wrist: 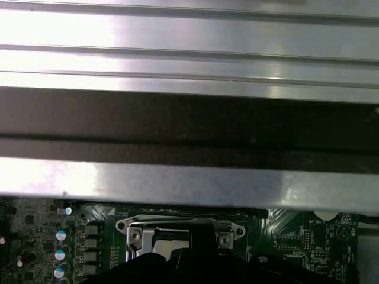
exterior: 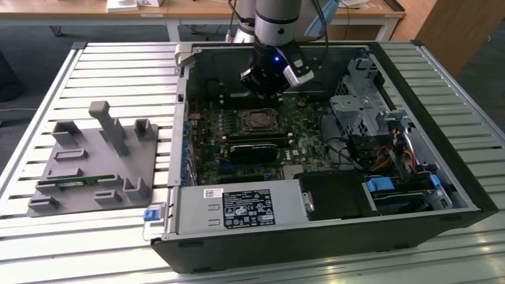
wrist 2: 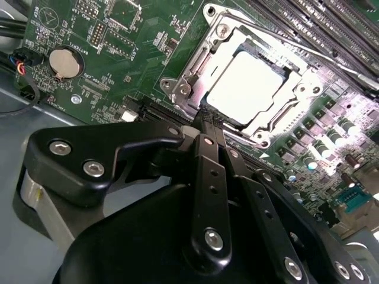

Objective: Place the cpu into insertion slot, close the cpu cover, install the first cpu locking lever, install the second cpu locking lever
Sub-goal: 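Install the second cpu locking lever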

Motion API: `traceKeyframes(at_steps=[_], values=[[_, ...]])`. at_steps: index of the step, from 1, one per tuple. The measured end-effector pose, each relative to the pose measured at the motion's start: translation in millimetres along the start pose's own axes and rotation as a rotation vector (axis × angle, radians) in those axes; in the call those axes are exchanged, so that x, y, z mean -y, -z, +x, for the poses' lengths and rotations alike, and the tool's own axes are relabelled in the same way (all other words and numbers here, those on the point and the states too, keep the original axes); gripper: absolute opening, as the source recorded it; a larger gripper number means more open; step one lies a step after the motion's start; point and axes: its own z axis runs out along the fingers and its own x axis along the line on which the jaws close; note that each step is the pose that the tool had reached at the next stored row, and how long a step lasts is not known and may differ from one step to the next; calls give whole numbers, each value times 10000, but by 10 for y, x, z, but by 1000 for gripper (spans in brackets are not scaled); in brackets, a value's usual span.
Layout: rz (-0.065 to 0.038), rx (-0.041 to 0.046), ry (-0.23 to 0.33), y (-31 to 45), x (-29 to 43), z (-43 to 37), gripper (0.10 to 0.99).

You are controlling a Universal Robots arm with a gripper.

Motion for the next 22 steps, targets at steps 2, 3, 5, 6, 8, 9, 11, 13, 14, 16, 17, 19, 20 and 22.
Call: traceKeyframes(at_steps=[2, 3, 5, 6, 8, 9, 11, 13, 14, 16, 17, 19, 20, 22], values=[[-1, 0, 0, 0, 11, 0, 106], [0, 0, 0, 1, 18, 1, 106], [0, 0, 0, 1, 30, 1, 106], [0, -1, 0, 2, 38, 1, 106], [0, 0, -1, 2, 53, 1, 106], [0, 0, 0, 2, 59, 2, 106], [0, 0, 0, 3, 67, 2, 106], [-2, 1, -1, 2, 74, 2, 106], [-2, 1, -1, 3, 77, 2, 106], [-1, 1, 0, 3, 81, 2, 106], [-1, 0, -1, 3, 83, 2, 106], [0, 0, 0, 3, 86, 2, 106], [0, 0, 1, 4, 90, 2, 106], [0, 0, 0, 4, 101, 2, 106]])
